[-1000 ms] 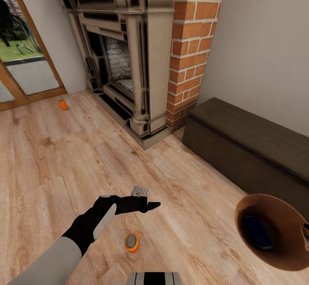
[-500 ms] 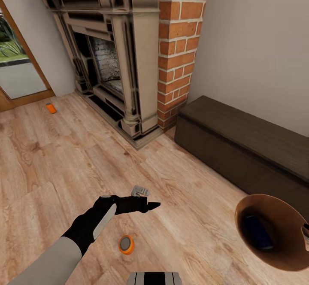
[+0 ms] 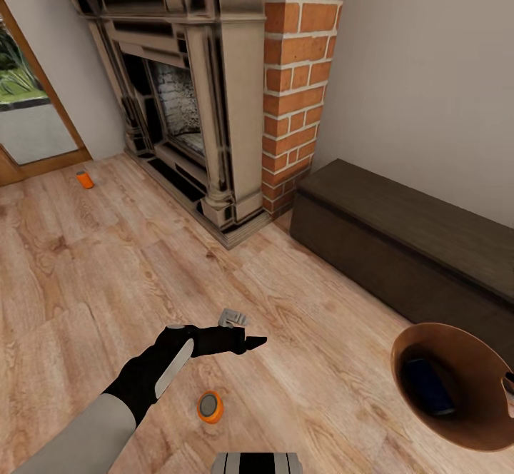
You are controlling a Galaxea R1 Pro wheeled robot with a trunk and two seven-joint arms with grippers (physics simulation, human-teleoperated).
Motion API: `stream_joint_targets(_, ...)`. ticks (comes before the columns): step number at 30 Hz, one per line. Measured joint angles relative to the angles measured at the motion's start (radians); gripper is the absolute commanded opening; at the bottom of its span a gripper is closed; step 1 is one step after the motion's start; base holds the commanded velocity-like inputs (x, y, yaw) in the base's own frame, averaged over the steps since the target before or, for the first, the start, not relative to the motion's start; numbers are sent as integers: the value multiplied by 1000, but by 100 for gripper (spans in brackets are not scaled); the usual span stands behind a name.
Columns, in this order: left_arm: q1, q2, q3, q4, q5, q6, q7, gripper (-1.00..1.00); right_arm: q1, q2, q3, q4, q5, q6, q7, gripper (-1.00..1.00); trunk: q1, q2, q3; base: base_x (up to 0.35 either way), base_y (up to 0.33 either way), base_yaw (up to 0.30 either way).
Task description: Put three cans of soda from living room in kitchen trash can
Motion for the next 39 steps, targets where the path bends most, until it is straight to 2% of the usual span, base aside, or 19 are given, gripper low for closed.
stream_joint_targets(12, 0, -1, -3, 2, -2, 0, 1, 100, 0, 0, 0, 0, 0, 0, 0, -100, 0, 0, 0, 0, 0, 0)
stream_joint_targets(15, -1, 13, -13, -13, 9, 15, -16, 100, 2, 5, -5, -1, 12, -20, 0, -100, 0, 0, 0, 0, 0, 0)
stream_joint_targets(17, -1, 14, -13, -13, 9, 15, -27, 100, 2, 5, -5, -2, 11, -21, 0, -100, 0, 0, 0, 0, 0, 0)
stream_joint_targets(24, 0, 8, -12, 15, 9, 15, -43, 100, 1, -17, -36, -7, 15, -29, 0, -100, 0, 0, 0, 0, 0, 0)
stream_joint_targets(39, 0, 9, -12, 16, 9, 15, -45, 100, 2, -18, -37, -8, 7, -22, 0, -100, 0, 0, 0, 0, 0, 0)
